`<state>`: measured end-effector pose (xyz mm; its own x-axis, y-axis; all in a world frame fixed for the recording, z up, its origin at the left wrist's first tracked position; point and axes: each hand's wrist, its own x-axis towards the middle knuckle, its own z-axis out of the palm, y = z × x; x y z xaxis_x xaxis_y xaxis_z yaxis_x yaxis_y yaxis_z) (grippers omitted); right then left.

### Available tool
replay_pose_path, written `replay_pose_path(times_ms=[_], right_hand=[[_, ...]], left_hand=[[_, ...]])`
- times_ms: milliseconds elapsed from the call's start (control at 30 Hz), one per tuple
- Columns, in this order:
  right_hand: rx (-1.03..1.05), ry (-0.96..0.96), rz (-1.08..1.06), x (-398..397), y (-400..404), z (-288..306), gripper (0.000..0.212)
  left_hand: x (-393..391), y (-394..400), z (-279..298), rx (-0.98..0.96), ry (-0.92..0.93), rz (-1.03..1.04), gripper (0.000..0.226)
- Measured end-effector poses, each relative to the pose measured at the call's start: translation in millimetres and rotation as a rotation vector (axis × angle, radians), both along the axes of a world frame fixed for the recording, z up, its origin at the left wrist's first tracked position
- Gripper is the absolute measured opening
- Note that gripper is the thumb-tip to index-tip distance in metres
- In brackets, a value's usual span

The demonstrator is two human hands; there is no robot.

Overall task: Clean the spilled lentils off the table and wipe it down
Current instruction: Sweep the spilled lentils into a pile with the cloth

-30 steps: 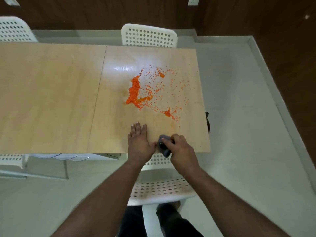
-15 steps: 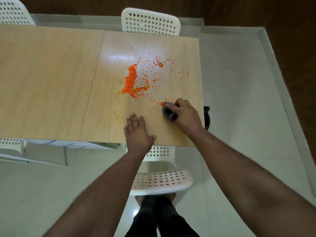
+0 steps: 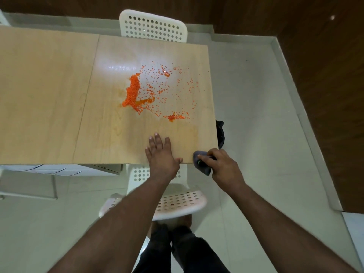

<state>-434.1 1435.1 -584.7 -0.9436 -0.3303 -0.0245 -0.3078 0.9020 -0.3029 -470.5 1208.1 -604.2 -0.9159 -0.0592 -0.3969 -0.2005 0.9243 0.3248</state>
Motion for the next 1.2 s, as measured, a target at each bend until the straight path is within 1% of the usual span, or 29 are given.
replay_pose_path(times_ms=[167,300,400,467,600,667,767,933,1067,1133,1200], right_hand=[[-0.012,-0.003,0.005,-66,-7,4,0.052],[-0.015,-0.042,0.061,-117,-11,15,0.051],[-0.068,-0.005,0.096,-122,-5,20,0.049],[-0.094,-0.001,0.165,-111,8,17,0.047],[-0.09,-0.005,0.337,-85,37,-3,0.056],[-0.086,-0.011,0.387,-94,50,-9,0.056],[-0.09,0.002,0.397,-126,49,-11,0.05],[-0.058,-0.01,0.397,-194,24,-10,0.045],[-0.01,-0.037,0.37,-246,0,-4,0.045],[0.004,-0.03,0.355,-255,-5,1,0.047],[-0.026,-0.026,0.374,-247,-3,8,0.048]], left_hand=[[-2,7,-1,0.026,0.016,0.067,0.096],[-8,20,-2,0.029,0.042,0.175,0.091],[-10,32,-4,0.023,0.069,0.239,0.094],[-14,44,-4,0.013,0.09,0.274,0.096],[-26,60,-5,0.003,0.084,0.351,0.095],[-34,72,-5,-0.016,0.052,0.397,0.094],[-43,80,-6,-0.041,0.014,0.432,0.097],[-51,80,-6,-0.021,-0.033,0.471,0.104],[-57,82,-4,-0.028,-0.049,0.501,0.107],[-61,83,-2,-0.036,-0.067,0.511,0.108],[-64,85,2,-0.043,-0.085,0.524,0.108]])
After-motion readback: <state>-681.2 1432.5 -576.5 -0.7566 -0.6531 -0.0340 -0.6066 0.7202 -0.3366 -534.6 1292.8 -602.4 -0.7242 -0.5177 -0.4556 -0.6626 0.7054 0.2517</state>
